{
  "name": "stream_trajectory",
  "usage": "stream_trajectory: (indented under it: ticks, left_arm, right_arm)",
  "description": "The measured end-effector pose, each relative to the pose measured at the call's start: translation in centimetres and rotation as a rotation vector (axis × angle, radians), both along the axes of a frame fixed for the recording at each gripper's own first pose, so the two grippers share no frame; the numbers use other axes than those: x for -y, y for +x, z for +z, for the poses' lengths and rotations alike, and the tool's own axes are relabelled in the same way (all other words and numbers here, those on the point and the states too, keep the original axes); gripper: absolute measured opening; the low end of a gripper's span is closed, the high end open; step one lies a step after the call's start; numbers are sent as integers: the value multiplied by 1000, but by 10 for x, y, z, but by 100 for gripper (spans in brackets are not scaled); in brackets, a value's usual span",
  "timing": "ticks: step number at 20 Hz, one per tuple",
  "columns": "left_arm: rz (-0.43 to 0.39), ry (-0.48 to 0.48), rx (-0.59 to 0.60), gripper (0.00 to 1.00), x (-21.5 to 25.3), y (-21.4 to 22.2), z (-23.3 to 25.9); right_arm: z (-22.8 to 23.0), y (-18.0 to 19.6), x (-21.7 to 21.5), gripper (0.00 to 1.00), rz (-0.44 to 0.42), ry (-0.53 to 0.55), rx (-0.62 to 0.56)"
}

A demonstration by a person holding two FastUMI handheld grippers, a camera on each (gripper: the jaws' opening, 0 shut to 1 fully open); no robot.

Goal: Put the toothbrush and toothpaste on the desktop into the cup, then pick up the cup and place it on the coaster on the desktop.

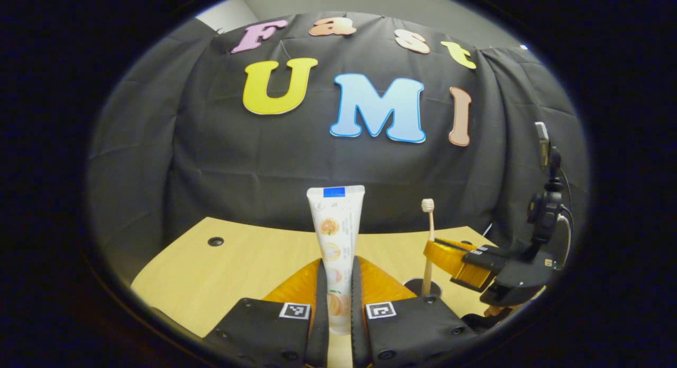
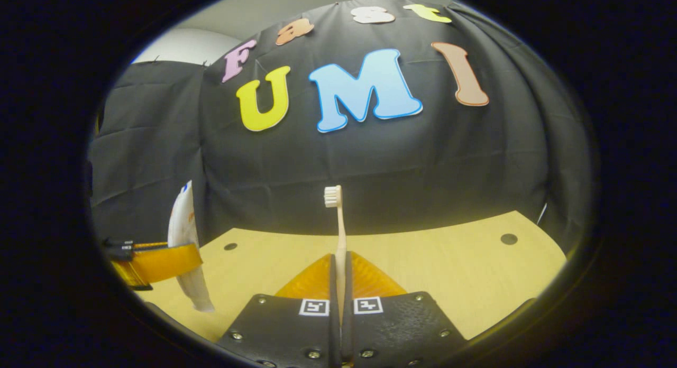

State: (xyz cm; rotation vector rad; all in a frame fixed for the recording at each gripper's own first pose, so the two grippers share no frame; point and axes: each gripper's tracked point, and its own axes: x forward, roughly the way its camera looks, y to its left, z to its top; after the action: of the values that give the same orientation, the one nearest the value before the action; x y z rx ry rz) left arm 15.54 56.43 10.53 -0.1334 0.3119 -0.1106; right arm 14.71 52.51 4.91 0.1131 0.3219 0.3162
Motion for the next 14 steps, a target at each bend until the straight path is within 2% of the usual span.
stream_trajectory:
  ticks: [9, 10, 12, 13, 14]
  left_arm:
    - [-6, -16, -14, 24, 4, -2, 0]
    - [-6, -19, -13, 24, 4, -2, 1]
    - [-8, -27, -9, 24, 1, -2, 0]
    - [-8, -32, -7, 24, 1, -4, -1]
    - [-9, -35, -7, 24, 1, -4, -1]
  right_arm:
    - [-34, -8, -5, 4, 51, -120, -25]
    - [-37, -11, -4, 10, 53, -131, -37]
    - [-47, -16, -4, 9, 65, -150, -74]
    - [-50, -20, -5, 4, 71, -159, -85]
    - [-51, -26, -5, 6, 78, -169, -93]
